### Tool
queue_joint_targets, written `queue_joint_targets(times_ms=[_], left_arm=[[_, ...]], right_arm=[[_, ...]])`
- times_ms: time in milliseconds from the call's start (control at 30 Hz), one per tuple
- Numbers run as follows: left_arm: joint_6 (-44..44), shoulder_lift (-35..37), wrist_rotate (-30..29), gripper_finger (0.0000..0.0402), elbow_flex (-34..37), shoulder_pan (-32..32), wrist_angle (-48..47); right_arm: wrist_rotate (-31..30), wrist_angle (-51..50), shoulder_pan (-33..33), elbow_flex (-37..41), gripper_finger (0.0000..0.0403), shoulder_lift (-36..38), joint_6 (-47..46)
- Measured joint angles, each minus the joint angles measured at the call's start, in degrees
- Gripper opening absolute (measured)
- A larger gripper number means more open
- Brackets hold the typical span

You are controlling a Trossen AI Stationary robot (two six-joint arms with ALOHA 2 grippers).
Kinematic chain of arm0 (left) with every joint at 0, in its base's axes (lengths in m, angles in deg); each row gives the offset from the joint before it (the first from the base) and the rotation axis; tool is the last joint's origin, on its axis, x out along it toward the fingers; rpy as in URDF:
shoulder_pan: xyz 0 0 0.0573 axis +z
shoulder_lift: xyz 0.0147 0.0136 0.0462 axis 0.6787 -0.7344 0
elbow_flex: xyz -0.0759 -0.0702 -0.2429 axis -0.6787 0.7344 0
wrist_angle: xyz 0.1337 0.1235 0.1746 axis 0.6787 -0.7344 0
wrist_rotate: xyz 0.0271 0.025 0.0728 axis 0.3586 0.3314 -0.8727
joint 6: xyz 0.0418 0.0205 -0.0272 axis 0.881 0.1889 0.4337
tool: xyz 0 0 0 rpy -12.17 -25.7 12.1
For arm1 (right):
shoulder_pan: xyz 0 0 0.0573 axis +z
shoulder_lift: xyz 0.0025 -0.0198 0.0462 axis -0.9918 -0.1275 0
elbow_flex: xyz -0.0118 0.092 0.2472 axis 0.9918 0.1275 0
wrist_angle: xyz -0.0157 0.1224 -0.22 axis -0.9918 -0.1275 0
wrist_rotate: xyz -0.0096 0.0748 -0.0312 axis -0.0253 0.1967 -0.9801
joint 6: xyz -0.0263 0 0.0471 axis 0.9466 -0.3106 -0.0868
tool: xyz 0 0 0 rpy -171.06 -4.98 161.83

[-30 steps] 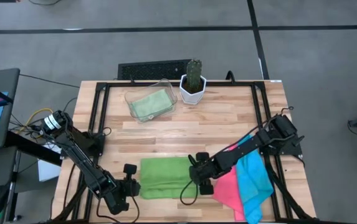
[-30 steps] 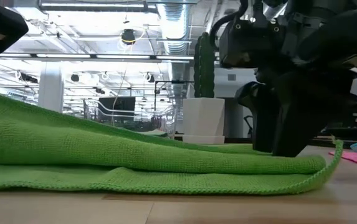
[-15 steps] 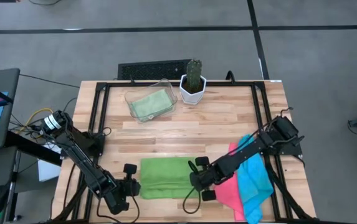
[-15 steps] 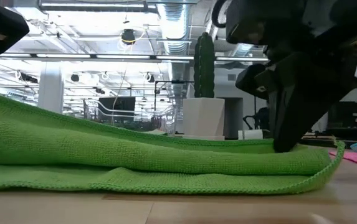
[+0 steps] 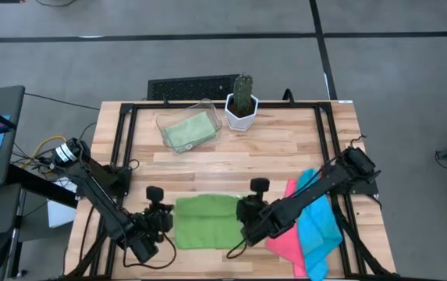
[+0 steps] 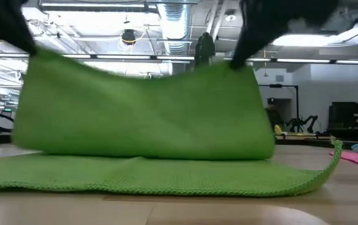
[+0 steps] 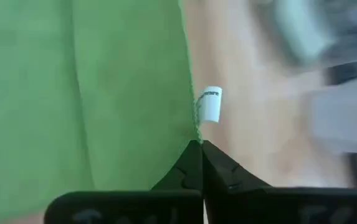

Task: Fold microfiber towels
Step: Fold the green microfiber towel

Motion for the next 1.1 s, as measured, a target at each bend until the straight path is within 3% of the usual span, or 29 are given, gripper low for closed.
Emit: queue_joint_targets(times_ms=[133,367,633,800,900,1100], left_arm=[[-1.7,0.0,-1.5,0.0002,-1.3,-0.3,0.5],[3.0,-0.1,9.2,0.0002,5.8,-0.7,18.5],[0.8,-0.1,10.3,0.0002,9.3,-2.7,25.8],[7.2,-0.1,15.8,0.0002,9.9,-2.5,29.3],[12.4,0.3,12.9,0.0002,9.1,-1.1,25.0],[17.1,1.5,0.4,0.0002,8.5,6.8,13.2]], right_arm=[[0.9,3.9,3.1,-1.0,0.0019,0.0,0.3],[6.9,17.2,6.8,6.0,0.0011,-0.1,1.3],[14.6,30.1,8.3,12.2,0.0013,-0.1,1.2],[19.1,28.6,8.5,13.3,0.0014,-0.1,4.0],[18.9,23.6,7.3,13.3,0.0016,1.4,8.0],[8.6,15.2,-0.6,13.2,0.0011,3.2,8.9]])
